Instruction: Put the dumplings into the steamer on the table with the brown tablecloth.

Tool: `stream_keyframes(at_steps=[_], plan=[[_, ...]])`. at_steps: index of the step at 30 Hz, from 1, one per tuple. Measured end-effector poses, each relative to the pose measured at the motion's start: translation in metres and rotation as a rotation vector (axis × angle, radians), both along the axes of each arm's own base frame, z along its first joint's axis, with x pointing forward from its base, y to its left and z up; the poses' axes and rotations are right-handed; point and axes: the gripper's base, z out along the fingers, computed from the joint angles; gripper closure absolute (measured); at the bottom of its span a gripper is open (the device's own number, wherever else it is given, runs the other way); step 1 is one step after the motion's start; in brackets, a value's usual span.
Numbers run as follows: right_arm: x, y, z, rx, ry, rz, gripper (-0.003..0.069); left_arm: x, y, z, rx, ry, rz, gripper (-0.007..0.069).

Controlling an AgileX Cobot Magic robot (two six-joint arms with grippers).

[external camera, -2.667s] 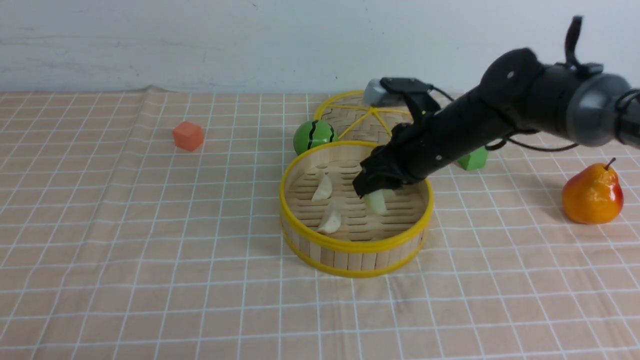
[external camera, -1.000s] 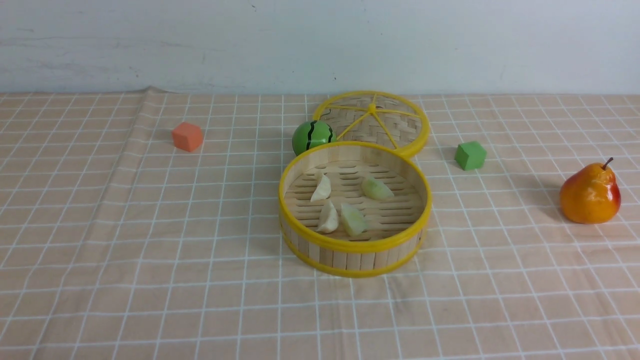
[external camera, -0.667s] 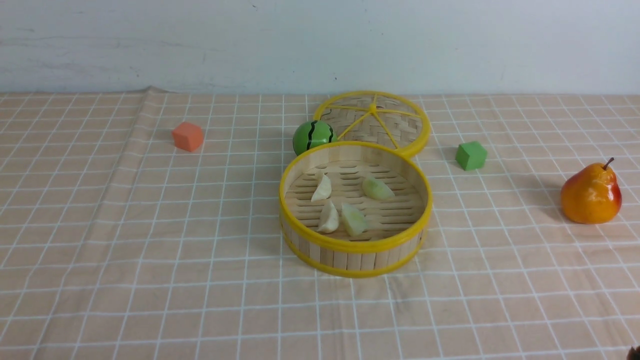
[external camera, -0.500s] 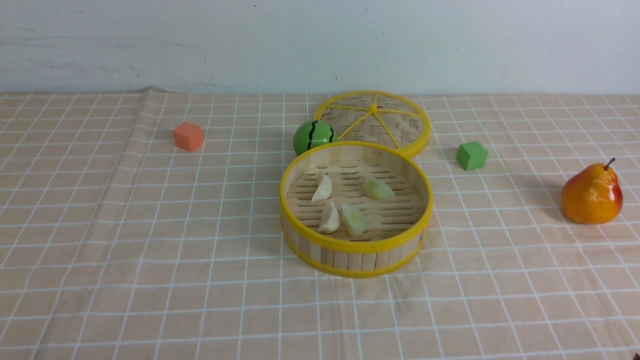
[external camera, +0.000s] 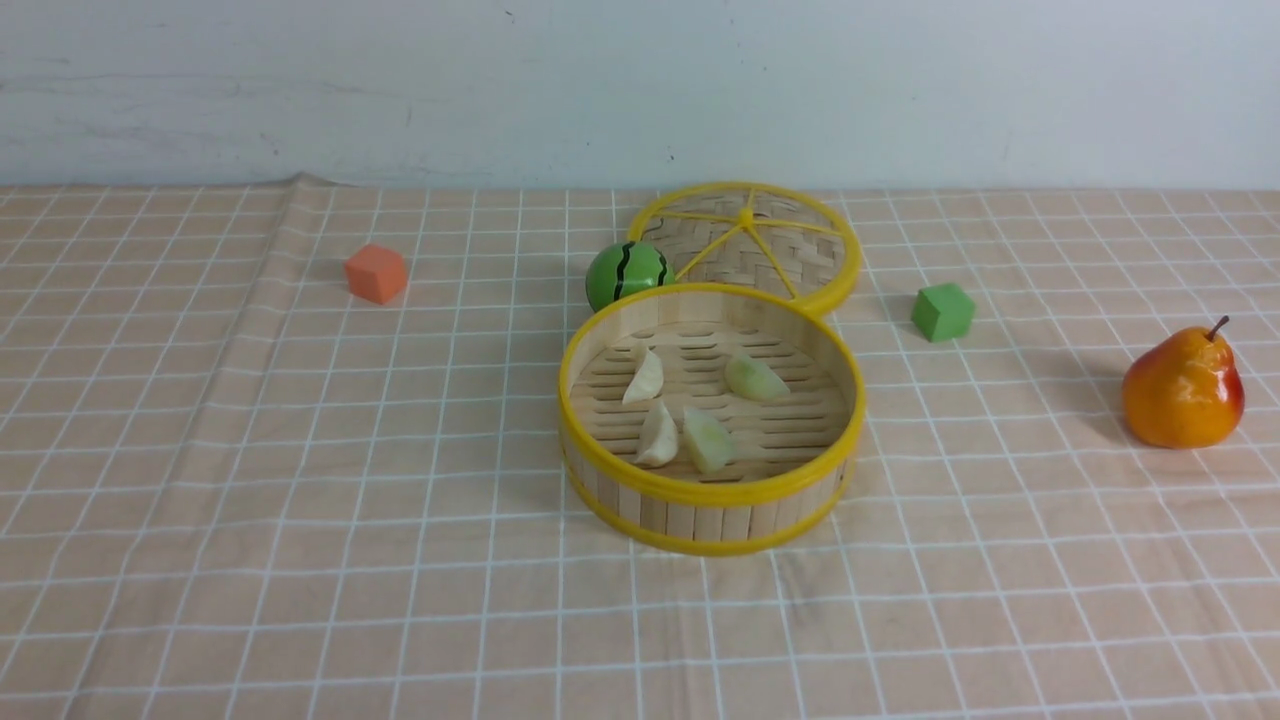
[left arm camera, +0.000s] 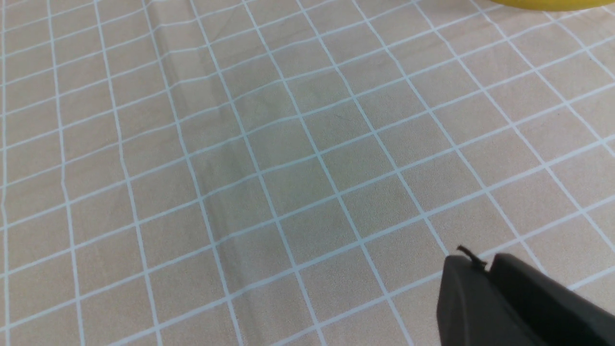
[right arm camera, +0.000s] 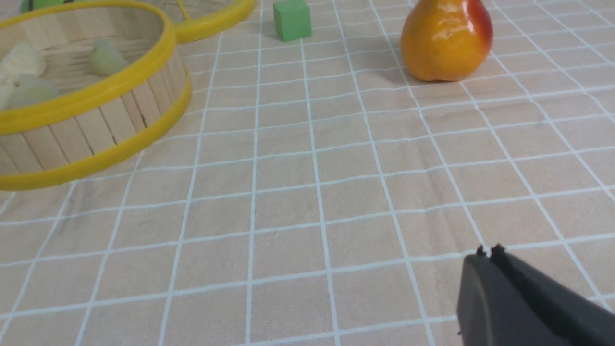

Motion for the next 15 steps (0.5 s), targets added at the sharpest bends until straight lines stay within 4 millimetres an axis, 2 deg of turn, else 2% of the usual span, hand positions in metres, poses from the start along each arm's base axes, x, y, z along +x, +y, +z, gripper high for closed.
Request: stream_keyframes(at_steps=[15], plan=[[-0.001,0.011,0.0,-0.099,-0.003,0.153,0.0678,0.0,0.0,0.0,0.0,0.0,0.0,0.056]])
